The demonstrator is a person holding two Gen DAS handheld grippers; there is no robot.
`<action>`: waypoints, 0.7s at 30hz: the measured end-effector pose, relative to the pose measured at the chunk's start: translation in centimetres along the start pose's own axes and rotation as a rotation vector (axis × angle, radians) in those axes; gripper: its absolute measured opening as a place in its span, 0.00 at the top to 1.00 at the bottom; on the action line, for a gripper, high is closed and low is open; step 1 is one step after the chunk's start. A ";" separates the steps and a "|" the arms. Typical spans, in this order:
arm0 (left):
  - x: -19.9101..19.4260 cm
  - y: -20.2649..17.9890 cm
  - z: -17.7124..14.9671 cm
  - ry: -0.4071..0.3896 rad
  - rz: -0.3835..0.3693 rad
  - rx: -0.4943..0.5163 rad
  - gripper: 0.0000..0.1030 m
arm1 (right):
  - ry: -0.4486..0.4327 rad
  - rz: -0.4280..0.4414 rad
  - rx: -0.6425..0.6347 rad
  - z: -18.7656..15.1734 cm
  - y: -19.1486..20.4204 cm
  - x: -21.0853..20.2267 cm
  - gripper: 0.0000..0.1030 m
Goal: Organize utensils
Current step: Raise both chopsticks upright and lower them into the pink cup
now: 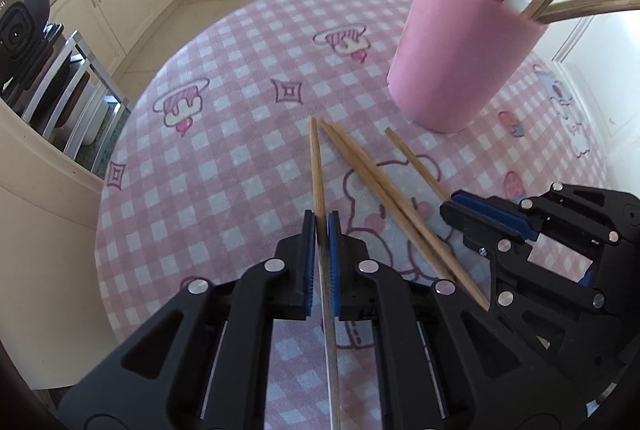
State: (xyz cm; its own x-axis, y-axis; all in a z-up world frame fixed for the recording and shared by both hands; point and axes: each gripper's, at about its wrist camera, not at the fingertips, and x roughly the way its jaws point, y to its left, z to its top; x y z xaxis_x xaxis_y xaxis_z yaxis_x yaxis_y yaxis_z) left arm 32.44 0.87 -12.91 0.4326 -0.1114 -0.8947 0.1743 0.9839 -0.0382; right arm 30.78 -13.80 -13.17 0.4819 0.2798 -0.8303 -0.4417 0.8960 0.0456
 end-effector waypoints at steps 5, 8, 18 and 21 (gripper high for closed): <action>-4.1 -1.2 -0.5 -0.096 -0.033 0.039 0.94 | -0.072 -0.002 -0.019 -0.3 0.5 -3.4 0.95; -6.7 -1.9 -0.8 -0.150 -0.051 0.061 0.94 | -0.136 0.003 -0.011 -0.5 0.7 -6.0 0.95; -14.4 -4.2 -2.0 -0.335 -0.093 0.087 0.94 | -0.317 -0.002 0.000 -0.8 1.0 -13.9 0.95; -16.2 -4.3 -2.4 -0.394 -0.108 0.085 0.94 | -0.385 -0.004 0.017 -0.6 0.7 -15.9 0.95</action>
State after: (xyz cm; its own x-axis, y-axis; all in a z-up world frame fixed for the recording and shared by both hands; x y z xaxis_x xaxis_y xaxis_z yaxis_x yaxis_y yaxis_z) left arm 22.52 -1.22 0.70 0.7102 -0.2744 -0.6483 0.3024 0.9505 -0.0711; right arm 22.37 -17.79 -0.22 0.7341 0.3824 -0.5612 -0.4281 0.9021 0.0546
